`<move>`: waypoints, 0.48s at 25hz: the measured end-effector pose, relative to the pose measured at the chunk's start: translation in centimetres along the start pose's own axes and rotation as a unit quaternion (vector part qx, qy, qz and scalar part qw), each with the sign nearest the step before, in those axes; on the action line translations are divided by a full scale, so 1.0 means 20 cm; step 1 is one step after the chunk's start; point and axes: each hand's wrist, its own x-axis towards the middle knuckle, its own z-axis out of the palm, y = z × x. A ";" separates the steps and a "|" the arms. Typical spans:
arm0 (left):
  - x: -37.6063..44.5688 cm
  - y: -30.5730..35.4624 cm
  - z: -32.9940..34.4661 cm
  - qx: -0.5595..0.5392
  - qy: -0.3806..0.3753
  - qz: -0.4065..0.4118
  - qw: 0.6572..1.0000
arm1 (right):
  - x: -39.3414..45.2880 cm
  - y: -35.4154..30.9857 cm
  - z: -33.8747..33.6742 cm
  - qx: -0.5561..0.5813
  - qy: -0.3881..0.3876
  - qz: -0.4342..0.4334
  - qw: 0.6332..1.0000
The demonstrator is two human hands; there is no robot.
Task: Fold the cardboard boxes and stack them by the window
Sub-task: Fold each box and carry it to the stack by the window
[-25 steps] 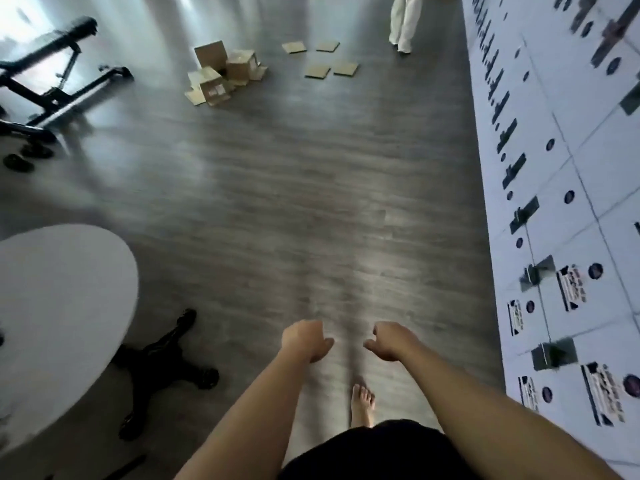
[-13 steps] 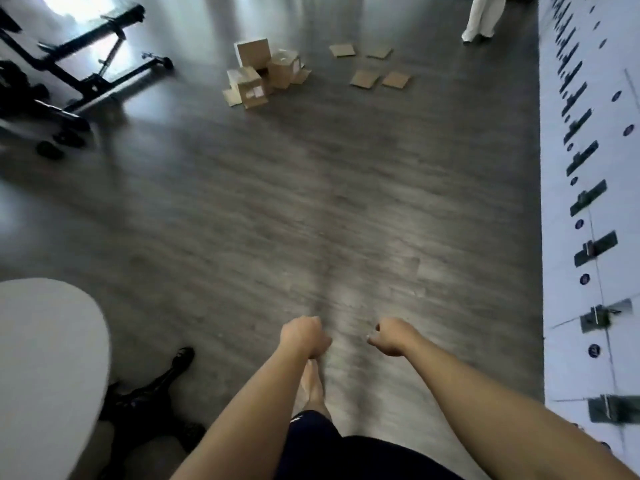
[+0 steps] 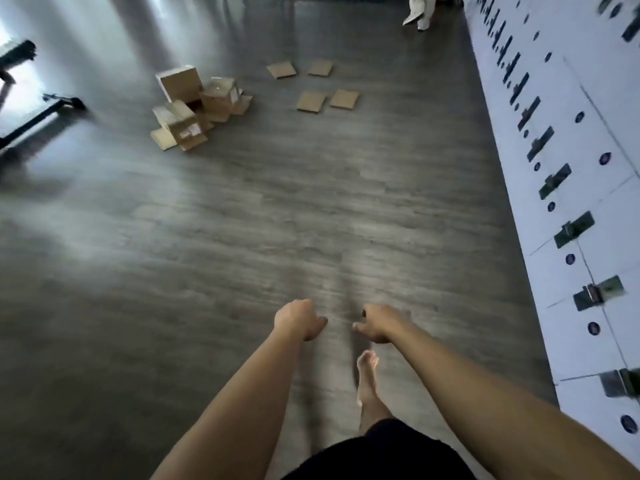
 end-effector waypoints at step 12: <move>1.20 0.24 -1.08 -0.069 0.041 -0.067 0.995 | 1.37 -0.08 -1.27 -0.041 -0.024 -0.062 0.997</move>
